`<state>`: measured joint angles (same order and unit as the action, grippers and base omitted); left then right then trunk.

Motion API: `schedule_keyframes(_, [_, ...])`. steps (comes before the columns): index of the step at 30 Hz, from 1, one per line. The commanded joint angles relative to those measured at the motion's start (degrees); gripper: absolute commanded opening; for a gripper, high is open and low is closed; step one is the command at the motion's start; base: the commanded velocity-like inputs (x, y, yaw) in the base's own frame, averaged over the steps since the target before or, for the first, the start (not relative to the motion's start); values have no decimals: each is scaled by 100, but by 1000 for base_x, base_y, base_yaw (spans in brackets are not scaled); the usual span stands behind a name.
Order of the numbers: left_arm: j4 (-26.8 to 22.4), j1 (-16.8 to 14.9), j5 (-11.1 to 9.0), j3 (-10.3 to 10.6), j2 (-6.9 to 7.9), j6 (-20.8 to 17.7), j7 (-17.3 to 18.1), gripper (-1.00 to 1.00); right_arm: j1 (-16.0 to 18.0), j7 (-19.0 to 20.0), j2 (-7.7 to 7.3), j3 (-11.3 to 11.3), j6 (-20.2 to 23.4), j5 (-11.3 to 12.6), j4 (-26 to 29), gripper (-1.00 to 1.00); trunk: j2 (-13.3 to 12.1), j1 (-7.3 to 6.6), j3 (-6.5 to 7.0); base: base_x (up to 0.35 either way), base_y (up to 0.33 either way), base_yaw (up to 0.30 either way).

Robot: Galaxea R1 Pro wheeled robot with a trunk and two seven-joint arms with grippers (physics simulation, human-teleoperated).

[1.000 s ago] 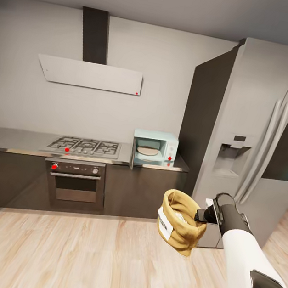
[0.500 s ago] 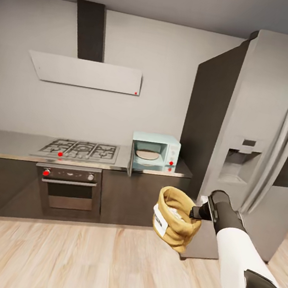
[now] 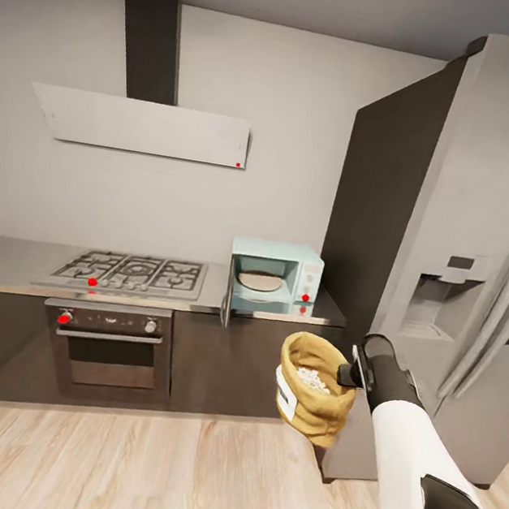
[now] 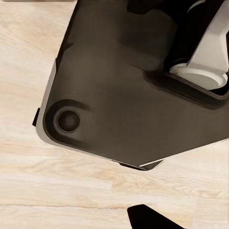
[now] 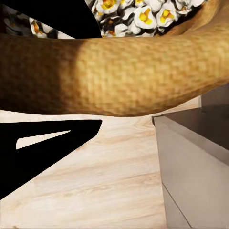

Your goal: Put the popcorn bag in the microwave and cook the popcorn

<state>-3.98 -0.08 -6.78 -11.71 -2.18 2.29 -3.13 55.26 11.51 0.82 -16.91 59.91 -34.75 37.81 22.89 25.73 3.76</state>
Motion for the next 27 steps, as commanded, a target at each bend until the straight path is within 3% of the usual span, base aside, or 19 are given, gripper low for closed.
schedule_keyframes(1, [2, -1, -57, 11, -1, 19, -11, 100, 3, 42, 15, -32, 9, -60, 7, -100, 3, 5, -2, 325, 0, 0])
schedule_keyframes(27, [2, -1, -76, 11, 7, 70, -12, 100, 3, 96, 32, -39, 9, 10, 7, -100, 3, 5, -2, 325, 0, 0])
